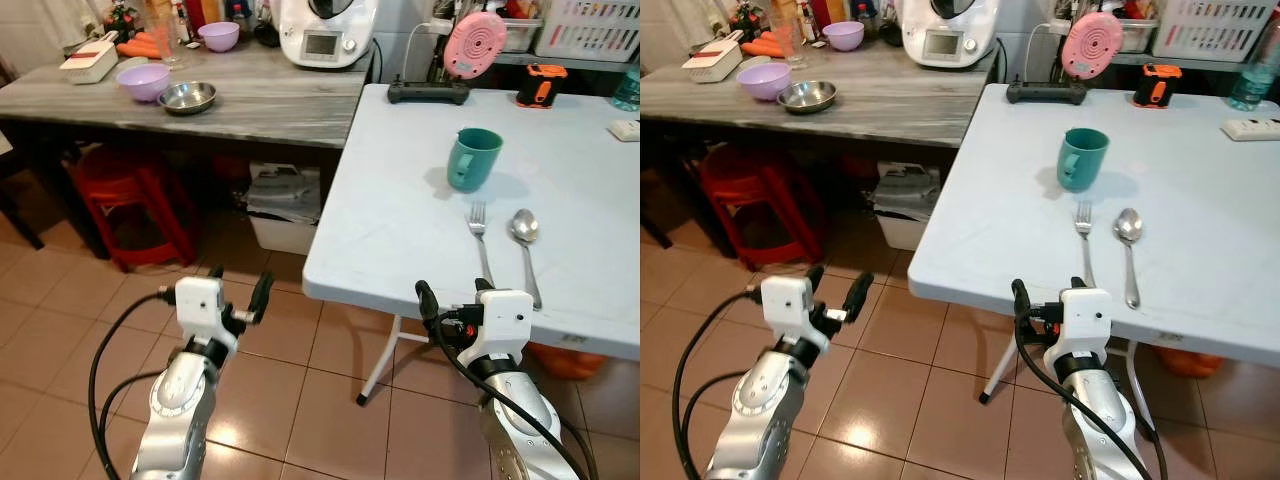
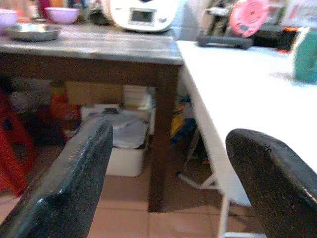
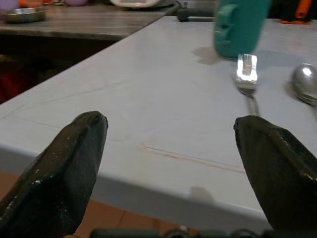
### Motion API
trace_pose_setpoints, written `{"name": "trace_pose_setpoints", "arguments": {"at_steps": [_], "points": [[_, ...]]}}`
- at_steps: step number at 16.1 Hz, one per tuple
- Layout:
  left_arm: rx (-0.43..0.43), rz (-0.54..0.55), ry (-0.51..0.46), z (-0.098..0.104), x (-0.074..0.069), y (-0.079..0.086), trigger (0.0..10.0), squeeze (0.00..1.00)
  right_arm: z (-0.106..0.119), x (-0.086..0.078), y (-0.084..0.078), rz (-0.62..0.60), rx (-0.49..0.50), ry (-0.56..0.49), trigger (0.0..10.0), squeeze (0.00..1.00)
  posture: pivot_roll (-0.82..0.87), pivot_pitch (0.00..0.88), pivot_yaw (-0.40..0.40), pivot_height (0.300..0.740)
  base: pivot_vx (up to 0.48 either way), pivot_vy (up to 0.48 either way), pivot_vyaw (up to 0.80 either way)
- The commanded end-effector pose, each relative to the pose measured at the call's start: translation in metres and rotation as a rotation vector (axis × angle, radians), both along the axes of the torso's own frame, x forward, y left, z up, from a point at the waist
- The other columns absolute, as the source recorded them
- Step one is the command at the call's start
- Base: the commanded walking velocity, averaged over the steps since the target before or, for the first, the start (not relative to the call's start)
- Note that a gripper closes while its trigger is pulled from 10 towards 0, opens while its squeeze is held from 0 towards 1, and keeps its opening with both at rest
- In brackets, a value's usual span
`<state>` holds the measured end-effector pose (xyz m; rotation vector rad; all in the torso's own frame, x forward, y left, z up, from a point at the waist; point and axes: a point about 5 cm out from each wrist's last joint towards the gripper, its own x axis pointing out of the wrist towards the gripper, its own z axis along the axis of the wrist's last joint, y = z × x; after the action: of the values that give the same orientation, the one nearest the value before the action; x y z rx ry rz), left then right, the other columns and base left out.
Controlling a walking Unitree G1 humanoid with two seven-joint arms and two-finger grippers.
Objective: Setting the table
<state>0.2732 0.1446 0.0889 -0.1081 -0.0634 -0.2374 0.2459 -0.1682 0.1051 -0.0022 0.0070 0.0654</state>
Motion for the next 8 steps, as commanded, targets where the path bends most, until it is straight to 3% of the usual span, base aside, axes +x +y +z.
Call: {"name": "trace_pose_setpoints", "arguments": {"at_steps": [1, 5, 8], "points": [[-0.003, -0.026, -0.021, 0.005, 0.001, -0.002, 10.0, 0.00, 0.009, 0.000, -0.004, -0.032, 0.004, -0.040, 10.0, 0.00, -0.10, 0.045, 0.064, 0.740, 0.000, 0.000, -0.63], [-0.001, -0.061, -0.002, 0.001, -0.004, 0.000, 10.0, 0.00, 0.011, -0.009, -0.008, -0.061, 0.015, -0.052, 10.0, 0.00, -0.11, 0.047, 0.092, 0.740, 0.000, 0.000, -0.58], [0.000, -0.103, -0.010, 0.001, -0.005, -0.003, 10.0, 0.00, 0.008, -0.010, -0.007, -0.067, 0.019, -0.042, 10.0, 0.00, -0.11, 0.050, 0.098, 0.740, 0.000, 0.000, 0.00]]}}
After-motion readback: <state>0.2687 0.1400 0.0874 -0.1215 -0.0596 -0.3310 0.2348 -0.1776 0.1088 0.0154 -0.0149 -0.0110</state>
